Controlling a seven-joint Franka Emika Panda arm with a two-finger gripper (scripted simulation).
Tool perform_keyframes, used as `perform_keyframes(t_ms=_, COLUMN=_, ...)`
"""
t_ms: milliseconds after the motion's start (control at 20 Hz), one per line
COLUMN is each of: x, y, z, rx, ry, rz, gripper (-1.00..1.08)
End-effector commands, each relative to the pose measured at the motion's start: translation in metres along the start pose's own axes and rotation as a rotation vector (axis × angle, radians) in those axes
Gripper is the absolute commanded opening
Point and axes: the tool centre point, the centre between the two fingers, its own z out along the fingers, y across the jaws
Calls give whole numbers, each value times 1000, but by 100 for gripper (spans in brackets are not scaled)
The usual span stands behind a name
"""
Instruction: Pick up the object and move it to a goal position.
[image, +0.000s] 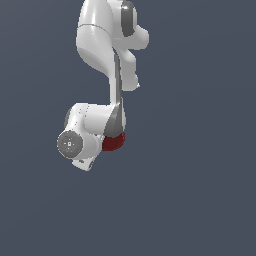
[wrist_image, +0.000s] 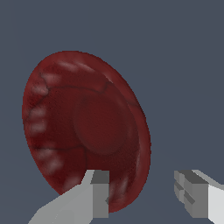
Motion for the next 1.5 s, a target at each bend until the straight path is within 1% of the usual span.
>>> perform_keyframes(t_ms=0, x=0, y=0, z=5, rx=1, ry=0, rz=-1, gripper=28)
perform_keyframes(t_ms=250, x=0, y=-1, z=21, rx=2, ry=0, rz=-3, gripper=28)
perform_keyframes(t_ms=450, x=0, y=-1, z=26, rx=2, ry=0, rz=-4, gripper=28)
perform_keyframes(t_ms=500, x=0, y=-1, z=26, rx=2, ry=0, rz=-4, gripper=-100)
perform_keyframes(t_ms=1100, x=-1, y=0, z=23, rx=-3, ry=1, rz=0, gripper=-100)
perform_keyframes(t_ms=1250, x=-5, y=3, z=13, rx=-29, ry=8, rz=20, gripper=-100)
perform_keyframes(t_ms=1450, x=-15, y=9, z=-13, rx=-92, ry=24, rz=70, gripper=-100)
